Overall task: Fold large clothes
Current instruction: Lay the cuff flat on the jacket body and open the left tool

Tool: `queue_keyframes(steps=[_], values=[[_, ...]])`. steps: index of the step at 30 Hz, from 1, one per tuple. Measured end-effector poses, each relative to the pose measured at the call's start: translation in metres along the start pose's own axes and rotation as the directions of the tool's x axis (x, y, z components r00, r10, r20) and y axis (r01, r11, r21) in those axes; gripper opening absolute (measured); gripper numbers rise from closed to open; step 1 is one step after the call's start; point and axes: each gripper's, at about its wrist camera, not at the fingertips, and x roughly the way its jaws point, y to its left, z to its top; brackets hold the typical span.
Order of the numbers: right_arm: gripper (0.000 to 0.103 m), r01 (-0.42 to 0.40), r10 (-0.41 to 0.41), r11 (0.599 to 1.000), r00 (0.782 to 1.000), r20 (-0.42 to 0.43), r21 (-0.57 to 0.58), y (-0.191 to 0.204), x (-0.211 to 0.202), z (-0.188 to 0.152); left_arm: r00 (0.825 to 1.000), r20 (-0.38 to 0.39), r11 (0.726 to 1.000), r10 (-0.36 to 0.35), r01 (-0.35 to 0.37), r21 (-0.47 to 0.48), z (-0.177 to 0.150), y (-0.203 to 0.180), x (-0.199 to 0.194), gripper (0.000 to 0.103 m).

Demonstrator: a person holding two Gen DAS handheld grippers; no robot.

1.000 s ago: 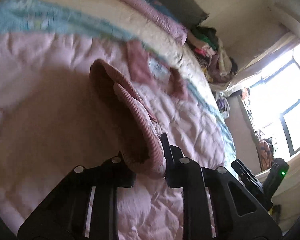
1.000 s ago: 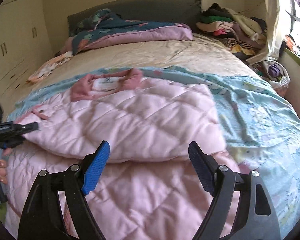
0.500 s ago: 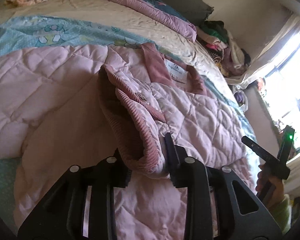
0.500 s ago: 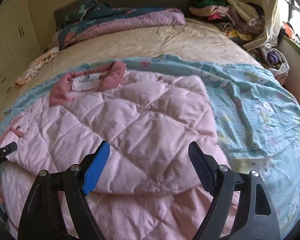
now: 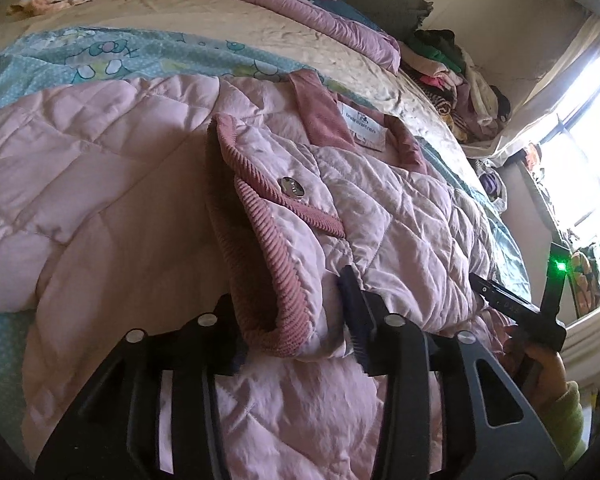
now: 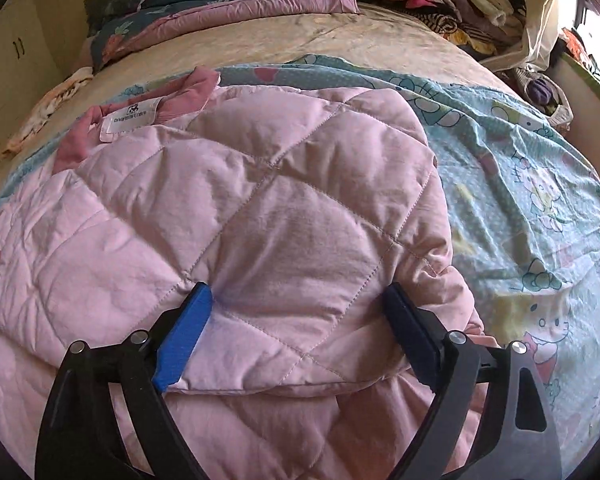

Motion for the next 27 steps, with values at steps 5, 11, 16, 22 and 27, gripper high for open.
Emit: queue_keyframes(steps=[5,11,16,22,27], values=[[0.094,-0.057,0.057,0.998,0.998,0.039,-0.01,0.008,-0.018,-0.006,0.999,0.009,0.999,0.04,-0.041,0.027,-0.001,-0.009,-0.01,0.062],[0.097,-0.154,0.151,0.988,0.986,0.068,0.033,0.014,-0.043,-0.013,0.995,0.04,0.994,0.095,-0.097,0.045,-0.002,-0.018,-0.027,0.094],[0.099,-0.209,0.204,0.977,0.975,0.086,0.051,0.02,-0.06,-0.018,0.99,0.065,0.991,0.126,-0.128,0.027,0.0,-0.017,-0.044,0.094],[0.099,-0.238,0.232,0.97,0.966,0.111,0.041,0.028,-0.079,-0.023,0.985,0.068,0.987,0.159,-0.161,0.023,0.001,-0.018,-0.057,0.094],[0.099,-0.237,0.232,0.971,0.964,0.13,0.027,0.036,-0.092,-0.023,0.979,0.076,0.982,0.189,-0.19,0.014,0.001,-0.016,-0.067,0.094]])
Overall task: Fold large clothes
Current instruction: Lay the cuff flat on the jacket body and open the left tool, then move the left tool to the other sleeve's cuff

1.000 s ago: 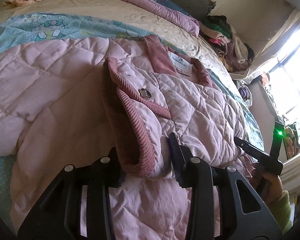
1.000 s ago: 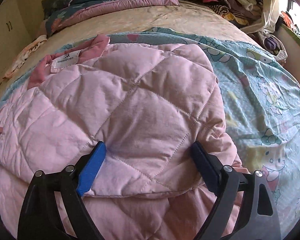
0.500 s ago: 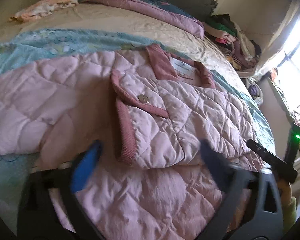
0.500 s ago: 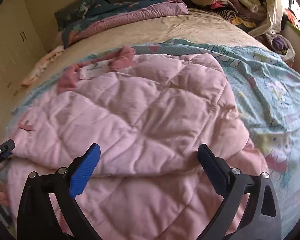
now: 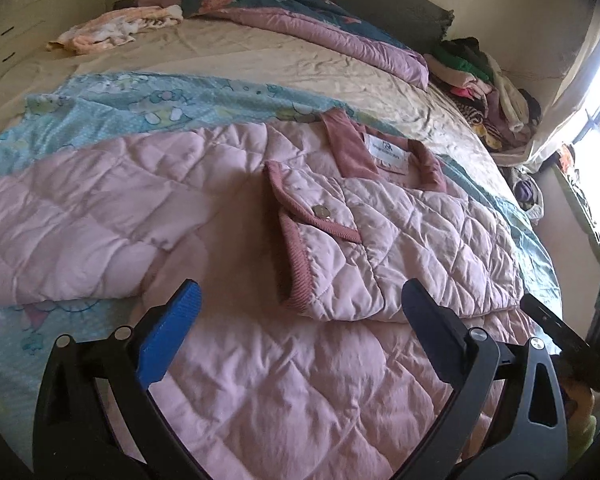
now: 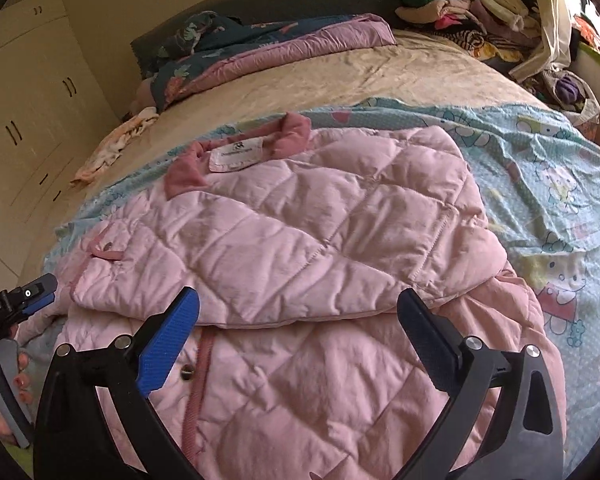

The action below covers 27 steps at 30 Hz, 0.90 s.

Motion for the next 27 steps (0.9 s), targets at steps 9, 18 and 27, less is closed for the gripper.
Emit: queue_keyframes(steps=[9,18,27], values=[[0.099,-0.02,0.021,0.999,0.999,0.038,-0.038,0.028,-0.023,0.006,0.997,0.053,0.998,0.051,-0.05,-0.028,0.004,0.016,-0.025,0.094],[0.099,-0.032,0.04,0.994,0.997,0.07,-0.1,0.063,-0.04,0.011,0.987,0.104,0.99,0.12,-0.11,-0.094,-0.001,0.051,-0.048,0.094],[0.099,-0.055,0.069,0.988,0.993,0.091,-0.145,0.098,-0.049,0.012,0.978,0.133,0.977,0.159,-0.137,-0.166,-0.005,0.081,-0.072,0.094]])
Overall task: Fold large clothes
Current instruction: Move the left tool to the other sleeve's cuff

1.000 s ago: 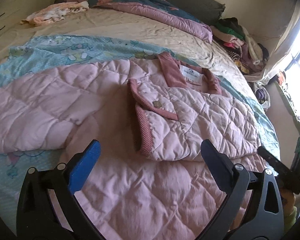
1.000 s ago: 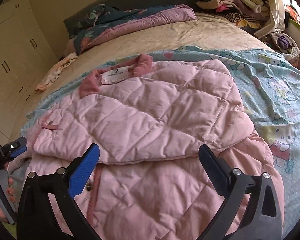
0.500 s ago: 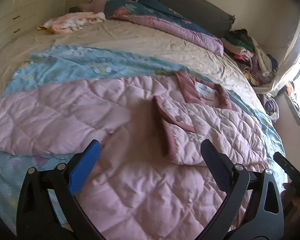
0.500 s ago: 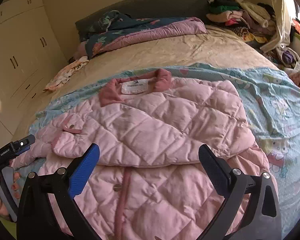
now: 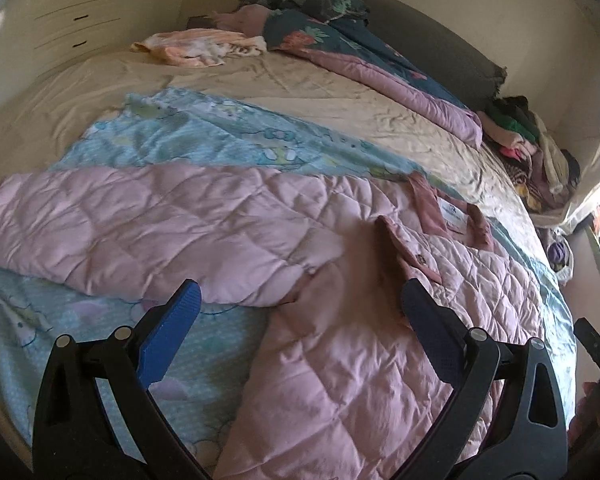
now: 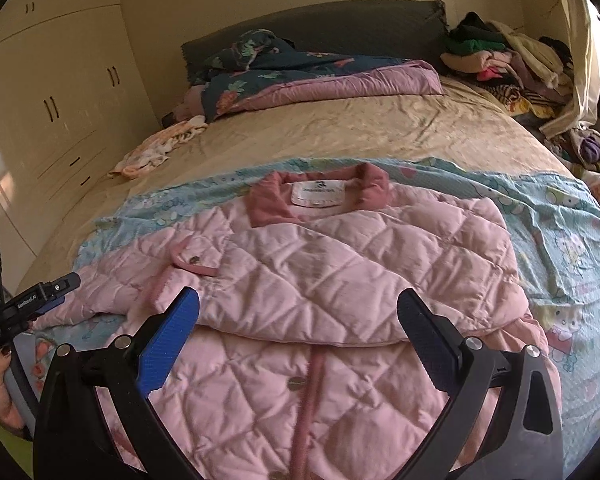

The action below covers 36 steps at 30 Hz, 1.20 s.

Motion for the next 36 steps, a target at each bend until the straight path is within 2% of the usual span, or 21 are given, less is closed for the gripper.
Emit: queue_keyframes(steps=[20,24,28,36], values=[[0.099,-0.068,0.069,0.989,0.998,0.004,-0.133,0.088,0.005,0.018,0.999,0.032,0.989,0.008,-0.003,-0.15,0.012,0.056,-0.023,0.094],[0.099,-0.088,0.089,0.982,0.996,0.0,-0.164,0.109,0.007,0.021,0.998,0.05,0.985,0.036,-0.027,-0.169,0.016,0.067,-0.029,0.094],[0.099,-0.118,0.119,0.973,0.993,-0.006,-0.201,0.132,0.008,0.026,0.998,0.051,0.985,0.033,-0.024,-0.173,0.019,0.077,-0.032,0.094],[0.099,-0.166,0.169,0.952,0.986,-0.009,-0.258,0.172,0.012,0.031,0.993,0.076,0.973,0.09,-0.072,-0.221,0.023,0.098,-0.039,0.094]])
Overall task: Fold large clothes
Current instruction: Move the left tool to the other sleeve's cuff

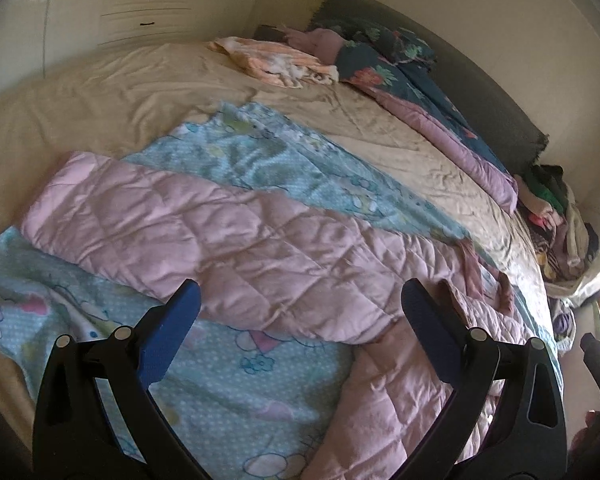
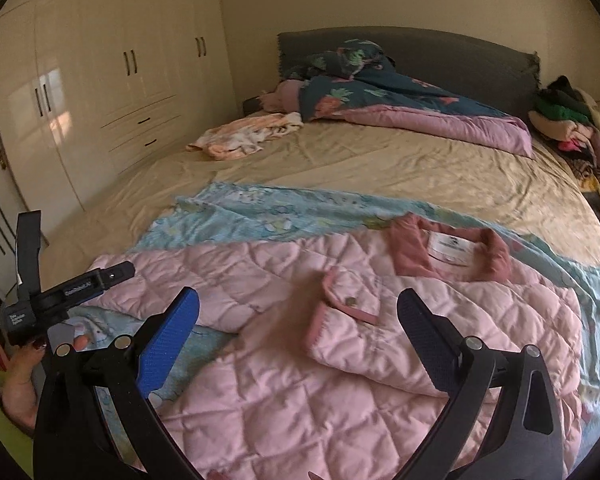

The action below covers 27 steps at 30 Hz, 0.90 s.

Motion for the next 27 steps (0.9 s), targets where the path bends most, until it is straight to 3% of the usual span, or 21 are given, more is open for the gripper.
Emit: queue_keyframes(steps=[7,13,27], values=[[0.099,-0.047,0.046,0.997,0.999,-0.021,-0.058,0.034,0.021,0.008,0.999,0.017,0.997,0.049,-0.048,-0.059,0.007,0.024,0.002,0.094],[0.099,-0.081,0.076,0.993,0.995,-0.059,-0.083,0.056,0.045,0.008,0.996,-0.012,0.988,0.093,-0.094,-0.125,0.01,0.05,0.013,0.094],[0.099,-0.146,0.131,0.985,0.981,-0.142,-0.097,0.092,0.095,-0.01,0.981,-0.12,0.937,0.152,-0.182,-0.299,0.002,0.108,0.046,0.094]])
